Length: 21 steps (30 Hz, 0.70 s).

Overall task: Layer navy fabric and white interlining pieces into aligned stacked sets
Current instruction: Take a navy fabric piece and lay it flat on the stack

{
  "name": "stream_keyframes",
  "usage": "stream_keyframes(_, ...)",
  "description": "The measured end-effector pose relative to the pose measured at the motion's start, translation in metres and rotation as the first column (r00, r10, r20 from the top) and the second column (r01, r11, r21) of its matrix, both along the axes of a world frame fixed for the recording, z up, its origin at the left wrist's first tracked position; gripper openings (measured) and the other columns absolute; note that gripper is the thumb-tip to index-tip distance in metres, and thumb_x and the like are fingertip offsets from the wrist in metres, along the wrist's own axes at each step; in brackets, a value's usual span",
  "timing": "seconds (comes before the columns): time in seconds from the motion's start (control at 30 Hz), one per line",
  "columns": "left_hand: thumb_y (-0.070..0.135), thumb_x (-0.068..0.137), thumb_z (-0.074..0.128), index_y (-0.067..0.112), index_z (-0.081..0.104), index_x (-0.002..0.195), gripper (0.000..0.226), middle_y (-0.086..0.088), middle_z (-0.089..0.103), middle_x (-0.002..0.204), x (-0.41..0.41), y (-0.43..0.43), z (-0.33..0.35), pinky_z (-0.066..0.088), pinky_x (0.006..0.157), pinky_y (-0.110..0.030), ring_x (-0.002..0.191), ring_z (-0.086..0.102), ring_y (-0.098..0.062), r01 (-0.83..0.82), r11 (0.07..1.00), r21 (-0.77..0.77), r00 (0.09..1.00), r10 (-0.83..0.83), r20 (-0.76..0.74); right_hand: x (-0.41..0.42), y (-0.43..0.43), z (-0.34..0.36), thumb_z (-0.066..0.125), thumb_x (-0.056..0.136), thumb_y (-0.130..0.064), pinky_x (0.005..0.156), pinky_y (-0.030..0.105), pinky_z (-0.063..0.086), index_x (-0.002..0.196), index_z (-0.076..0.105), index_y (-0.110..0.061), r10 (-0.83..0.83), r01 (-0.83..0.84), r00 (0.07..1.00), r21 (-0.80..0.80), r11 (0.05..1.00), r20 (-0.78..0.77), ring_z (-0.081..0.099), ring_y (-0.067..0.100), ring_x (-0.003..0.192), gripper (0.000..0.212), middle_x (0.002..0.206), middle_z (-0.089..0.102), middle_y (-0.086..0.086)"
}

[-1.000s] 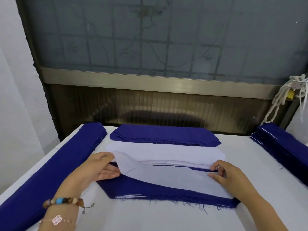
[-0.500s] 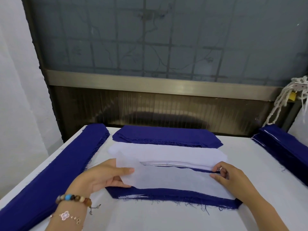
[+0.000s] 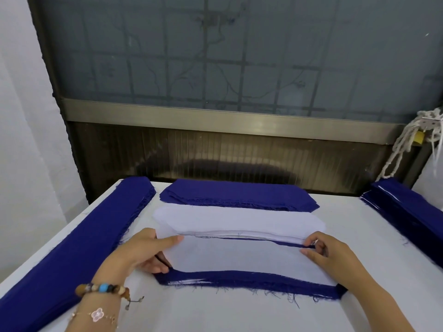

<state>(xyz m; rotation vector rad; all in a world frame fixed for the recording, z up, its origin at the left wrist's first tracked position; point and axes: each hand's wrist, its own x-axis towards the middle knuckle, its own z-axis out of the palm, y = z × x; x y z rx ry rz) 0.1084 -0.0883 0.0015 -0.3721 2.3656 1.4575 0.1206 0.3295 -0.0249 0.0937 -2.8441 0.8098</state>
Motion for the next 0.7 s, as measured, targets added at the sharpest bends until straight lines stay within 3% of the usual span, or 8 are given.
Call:
stream_keyframes(0.1,0.032,0.088,0.068,0.021,0.05,0.085,0.022,-0.007,0.069,0.056,-0.006,-0.004,-0.005,0.045,0.039,-0.018,0.042,0.062,-0.012,-0.084,0.995,-0.057,0.988,0.076,-0.131,0.0,0.0,0.001,0.071,0.083,-0.033,0.058,0.02,0.04,0.082,0.06,-0.03,-0.001,0.001,1.0,-0.004,1.0,0.007,0.047,0.011,0.061,0.012,0.065,0.051,0.0)
stream_keyframes(0.23,0.027,0.087,0.07,0.019,0.058,0.09,0.015,-0.008,0.071,0.061,-0.008,-0.011,-0.003,0.044,0.04,-0.018,0.04,0.057,-0.009,-0.04,0.996,-0.075,0.995,0.033,-0.098,0.0,-0.001,0.001,0.071,0.084,-0.032,0.059,0.021,0.041,0.083,0.06,-0.03,-0.001,0.001,1.0,-0.002,1.0,0.004,0.047,0.011,0.061,0.011,0.065,0.051,0.001)
stream_keyframes(0.47,0.034,0.073,0.083,0.01,0.058,0.098,0.042,0.002,0.065,0.05,-0.011,-0.016,-0.009,0.045,0.042,-0.018,0.039,0.054,-0.006,-0.025,0.965,-0.262,0.997,0.007,-0.071,0.001,-0.002,0.002,0.07,0.085,-0.032,0.058,0.021,0.04,0.083,0.06,-0.029,-0.004,0.004,1.0,-0.006,1.0,0.007,0.047,0.012,0.061,0.011,0.066,0.052,0.002)
stream_keyframes(0.53,0.036,0.071,0.084,0.013,0.058,0.089,0.039,0.002,0.066,0.06,-0.013,-0.018,-0.01,0.05,0.049,-0.021,0.046,0.058,-0.007,-0.081,0.943,-0.322,0.993,0.049,-0.106,0.001,-0.003,0.002,0.069,0.086,-0.032,0.06,0.023,0.043,0.083,0.059,-0.029,-0.005,0.005,1.0,0.007,1.0,0.003,0.05,0.015,0.064,0.01,0.07,0.055,0.006)
stream_keyframes(0.6,0.031,0.075,0.081,0.023,0.052,0.099,0.038,0.0,0.065,0.077,-0.014,-0.019,-0.011,0.054,0.061,-0.028,0.064,0.063,-0.013,-0.207,0.887,-0.413,0.968,0.126,-0.215,0.001,-0.003,0.002,0.068,0.087,-0.032,0.061,0.025,0.045,0.083,0.058,-0.03,-0.005,0.005,1.0,0.033,0.999,-0.005,0.054,0.018,0.068,0.01,0.073,0.057,0.008)
stream_keyframes(0.7,0.017,0.082,0.072,0.026,0.046,0.118,0.045,0.004,0.056,0.094,-0.014,-0.014,-0.016,0.046,0.063,-0.027,0.083,0.057,-0.016,-0.355,0.803,-0.479,0.881,0.116,-0.459,0.001,-0.004,0.002,0.066,0.088,-0.033,0.06,0.024,0.044,0.082,0.057,-0.032,-0.005,0.006,1.0,0.061,0.998,-0.014,0.053,0.016,0.068,0.01,0.074,0.056,0.006)
